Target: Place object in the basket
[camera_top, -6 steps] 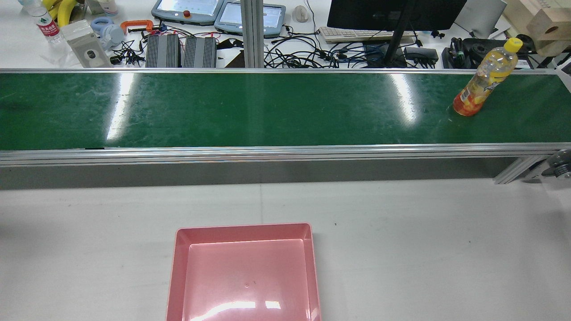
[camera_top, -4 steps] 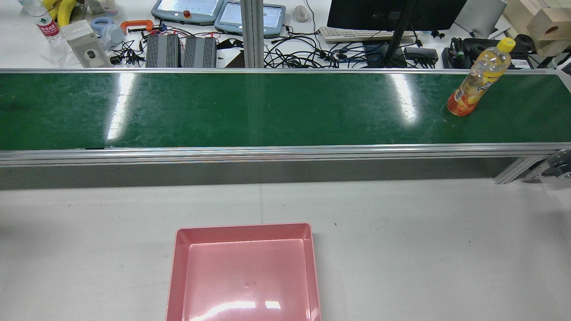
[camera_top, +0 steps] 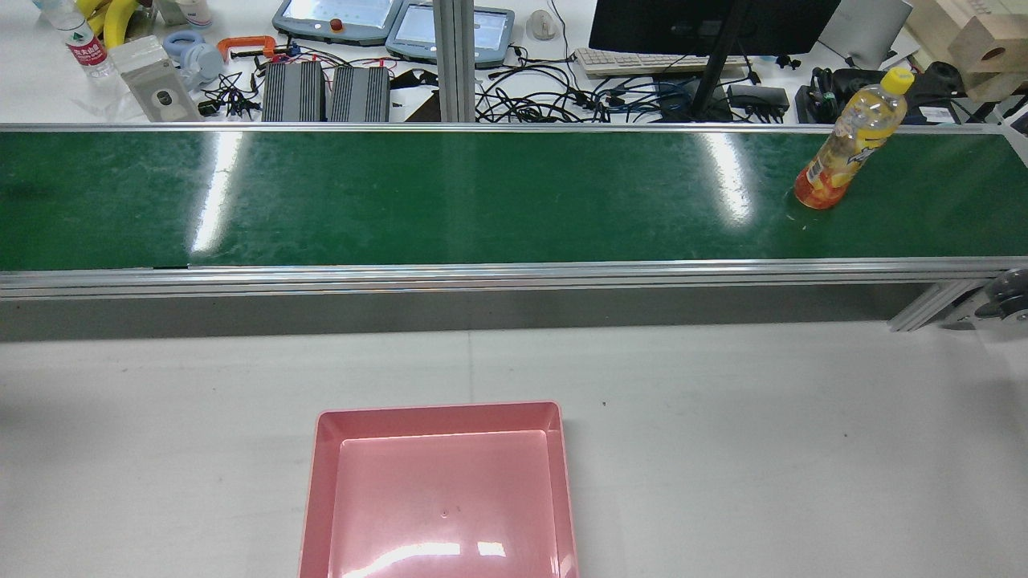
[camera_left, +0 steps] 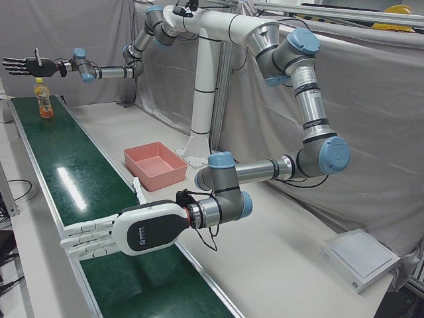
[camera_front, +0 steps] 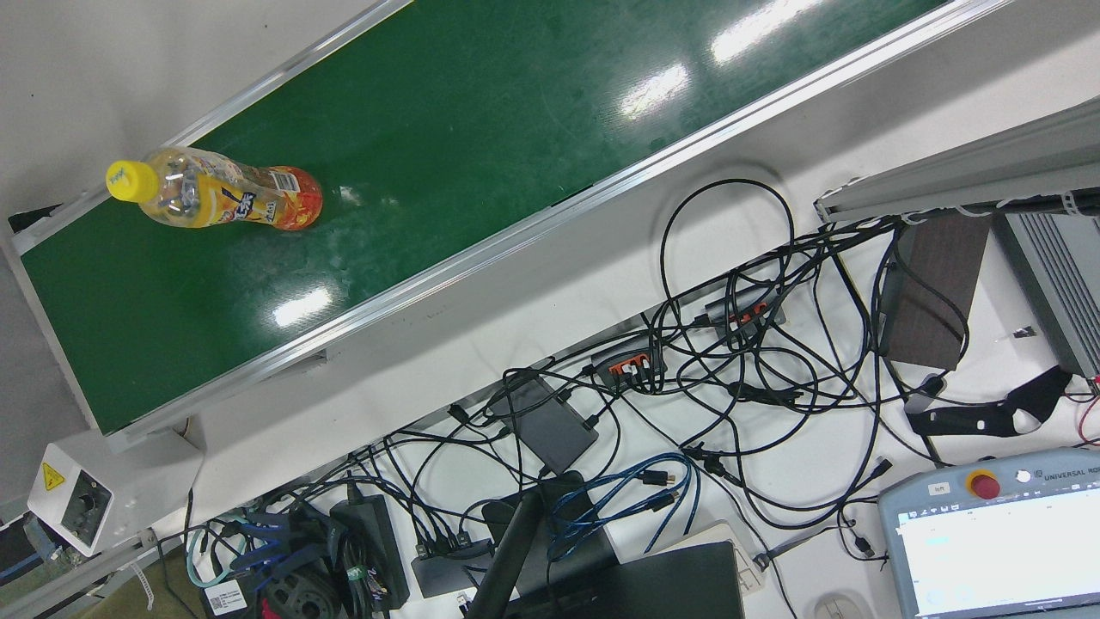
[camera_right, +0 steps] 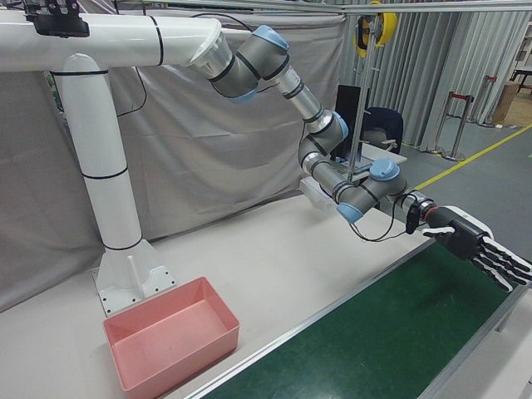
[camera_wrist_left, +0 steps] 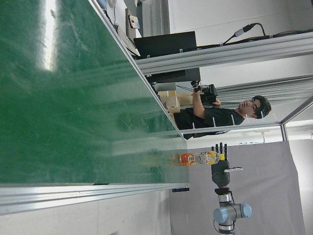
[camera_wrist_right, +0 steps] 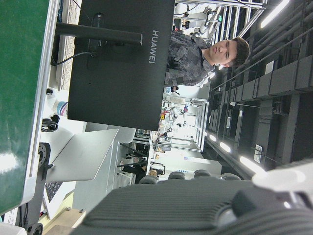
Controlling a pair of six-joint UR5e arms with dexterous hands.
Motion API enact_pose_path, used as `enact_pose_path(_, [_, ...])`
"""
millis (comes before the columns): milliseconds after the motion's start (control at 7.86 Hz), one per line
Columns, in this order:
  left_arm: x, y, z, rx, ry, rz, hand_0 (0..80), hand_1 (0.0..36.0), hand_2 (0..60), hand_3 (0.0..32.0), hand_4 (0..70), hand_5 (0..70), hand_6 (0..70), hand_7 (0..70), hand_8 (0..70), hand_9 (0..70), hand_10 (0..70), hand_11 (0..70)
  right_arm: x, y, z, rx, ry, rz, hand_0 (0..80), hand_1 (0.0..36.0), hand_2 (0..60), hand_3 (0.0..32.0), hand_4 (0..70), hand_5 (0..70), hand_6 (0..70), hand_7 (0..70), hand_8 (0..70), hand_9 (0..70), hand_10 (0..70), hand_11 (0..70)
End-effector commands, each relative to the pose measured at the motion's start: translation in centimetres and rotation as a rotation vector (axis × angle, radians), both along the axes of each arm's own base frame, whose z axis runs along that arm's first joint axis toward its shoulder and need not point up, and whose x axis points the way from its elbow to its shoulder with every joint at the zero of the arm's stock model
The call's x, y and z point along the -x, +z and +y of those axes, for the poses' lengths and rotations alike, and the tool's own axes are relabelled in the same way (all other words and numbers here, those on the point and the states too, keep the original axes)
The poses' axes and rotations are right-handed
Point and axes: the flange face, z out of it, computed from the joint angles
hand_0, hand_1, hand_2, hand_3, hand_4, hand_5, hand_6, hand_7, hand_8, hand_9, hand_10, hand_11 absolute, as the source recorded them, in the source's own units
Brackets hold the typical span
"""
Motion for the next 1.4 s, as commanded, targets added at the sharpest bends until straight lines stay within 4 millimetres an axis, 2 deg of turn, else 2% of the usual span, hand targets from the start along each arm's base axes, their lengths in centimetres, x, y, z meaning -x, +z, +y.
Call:
enact_pose_path(0, [0.09,0.18,-0.08,0.002,-0.002,-0.002,46.4,8.5,0.0,0.0,1.2,5.0,0.0,0.0,0.0,0.0,5.3,9.1,0.0,0.0,0.0,0.0,0.0,0.0,0.0,0.0,0.0,0.0,0.0,0.0,0.0,0.0,0.0,0.0,0.0,0.0])
enact_pose_path(1272, [0.47,-0.16,-0.06,-0.009,-0.008,0.001,46.5,8.4,0.0,0.0,1.4,5.2,0.0,0.0,0.0,0.0,5.0,8.7,0.0,0.15,0.09,0.003,0.0,0.0,0.0,0.0,0.0,0.0,0.0,0.0,0.0,0.0,0.0,0.0,0.0,0.0])
